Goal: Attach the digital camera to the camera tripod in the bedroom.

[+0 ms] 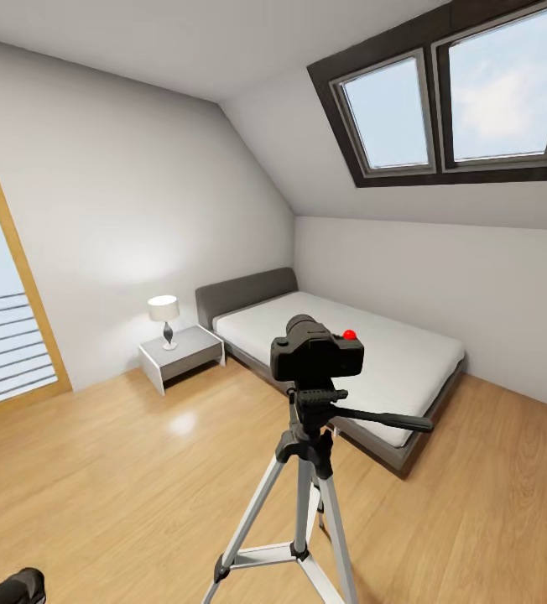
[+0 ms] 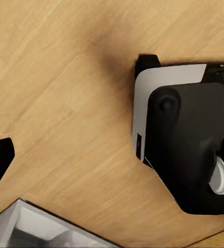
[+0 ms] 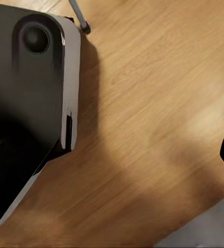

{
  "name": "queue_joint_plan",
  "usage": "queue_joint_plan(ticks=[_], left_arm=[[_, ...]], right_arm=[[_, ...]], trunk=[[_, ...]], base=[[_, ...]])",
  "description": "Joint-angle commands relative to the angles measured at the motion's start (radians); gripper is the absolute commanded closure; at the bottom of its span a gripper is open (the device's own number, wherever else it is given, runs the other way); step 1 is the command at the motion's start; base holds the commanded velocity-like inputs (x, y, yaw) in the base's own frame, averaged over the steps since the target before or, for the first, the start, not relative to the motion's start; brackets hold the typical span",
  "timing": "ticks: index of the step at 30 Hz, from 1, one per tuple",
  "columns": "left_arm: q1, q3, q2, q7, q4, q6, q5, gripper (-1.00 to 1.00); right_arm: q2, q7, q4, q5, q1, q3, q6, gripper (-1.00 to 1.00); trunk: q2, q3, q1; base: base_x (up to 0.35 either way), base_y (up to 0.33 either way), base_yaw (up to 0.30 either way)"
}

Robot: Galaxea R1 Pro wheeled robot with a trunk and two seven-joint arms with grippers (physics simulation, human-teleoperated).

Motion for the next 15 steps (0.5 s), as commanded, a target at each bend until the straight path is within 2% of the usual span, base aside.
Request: queue_joint_plan(ticks=[1,5,7,10,14,15], left_arm=[[0.063,-0.006,-0.007,0.026,-0.001,0.008,0.009,-1.0],[0.166,-0.006,-0.03,0.111,-0.002,-0.001,0.009,-1.0],[0.208,-0.006,-0.051,0.155,-0.002,-0.017,0.009,-1.0],[0.297,-0.005,-0.106,0.226,-0.003,-0.065,0.011,-1.0],[0.387,-0.004,-0.149,0.3,-0.003,-0.139,0.012,-1.0],[0.428,-0.004,-0.169,0.318,-0.003,-0.169,0.013,-1.0]], right_arm=[[0.024,-0.014,0.002,-0.002,0.018,0.007,0.011,-1.0],[0.065,-0.076,0.002,-0.002,0.044,0.007,0.024,-1.0],[0.081,-0.11,0.002,-0.002,0.057,0.007,0.026,-1.0],[0.109,-0.142,0.002,-0.002,0.075,0.006,0.029,-1.0],[0.145,-0.154,0.002,-0.002,0.096,0.006,0.032,-1.0],[0.156,-0.156,0.002,-0.002,0.102,0.006,0.032,-1.0]], trunk=[[0.0,0.0,0.0],[0.0,0.0,0.0],[0.0,0.0,0.0],[0.0,0.0,0.0],[0.0,0.0,0.0],[0.0,0.0,0.0]], base=[[0.0,0.0,0.0],[0.0,0.0,0.0],[0.0,0.0,0.0],[0.0,0.0,0.0],[0.0,0.0,0.0],[0.0,0.0,0.0]])
